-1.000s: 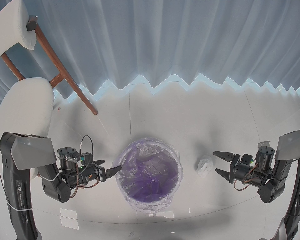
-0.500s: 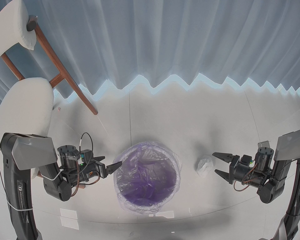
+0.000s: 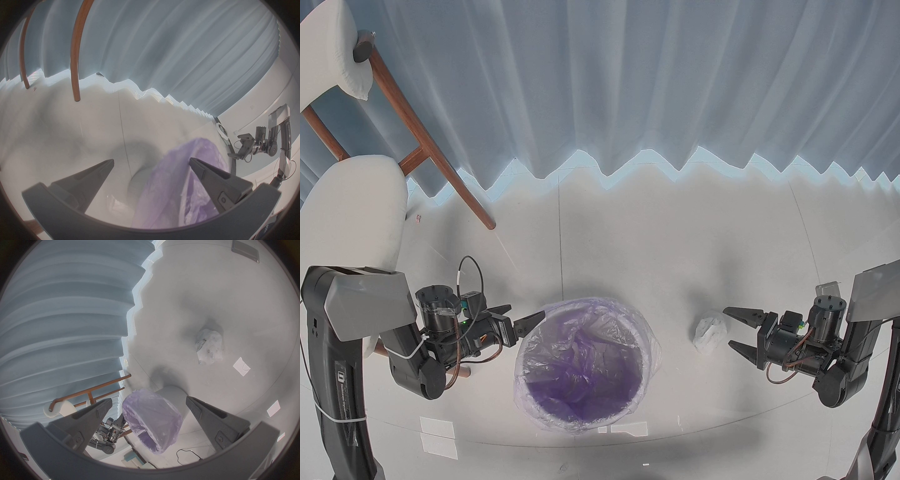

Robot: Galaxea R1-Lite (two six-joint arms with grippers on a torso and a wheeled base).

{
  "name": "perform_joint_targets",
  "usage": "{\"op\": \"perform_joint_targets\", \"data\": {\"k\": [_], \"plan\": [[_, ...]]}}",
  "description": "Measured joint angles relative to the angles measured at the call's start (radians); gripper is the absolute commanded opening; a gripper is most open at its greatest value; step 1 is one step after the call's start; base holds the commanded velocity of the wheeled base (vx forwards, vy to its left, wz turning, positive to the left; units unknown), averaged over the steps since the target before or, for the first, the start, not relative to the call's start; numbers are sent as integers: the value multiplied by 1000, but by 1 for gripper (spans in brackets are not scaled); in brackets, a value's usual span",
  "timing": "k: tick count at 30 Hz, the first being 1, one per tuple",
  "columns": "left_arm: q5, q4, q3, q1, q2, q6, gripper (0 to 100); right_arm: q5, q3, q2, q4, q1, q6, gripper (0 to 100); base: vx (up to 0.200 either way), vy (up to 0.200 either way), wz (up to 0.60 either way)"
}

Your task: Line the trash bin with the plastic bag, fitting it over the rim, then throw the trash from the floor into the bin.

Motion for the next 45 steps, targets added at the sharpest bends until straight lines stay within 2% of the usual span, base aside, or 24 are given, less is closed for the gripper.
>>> {"op": "perform_joint_targets", "data": {"k": [23, 28, 32, 37, 45], "plan": [[27, -13, -6, -18, 0, -6, 100, 0, 8, 10, 0, 20, -5, 100, 0, 0, 0], [25, -15, -2, -19, -13, -13, 100, -20, 38, -24, 1, 102, 2, 100, 0, 0, 0], [21, -17, 3, -17, -55, -46, 100, -99, 51, -79, 29, 254, 18, 100, 0, 0, 0], [13, -17, 16, -16, -137, -80, 100, -240, -30, -129, 259, 423, 11, 100, 0, 0, 0], [-4, -3, 36, -9, -273, -110, 100, -423, -292, -158, 794, 537, -37, 100, 0, 0, 0]]}}
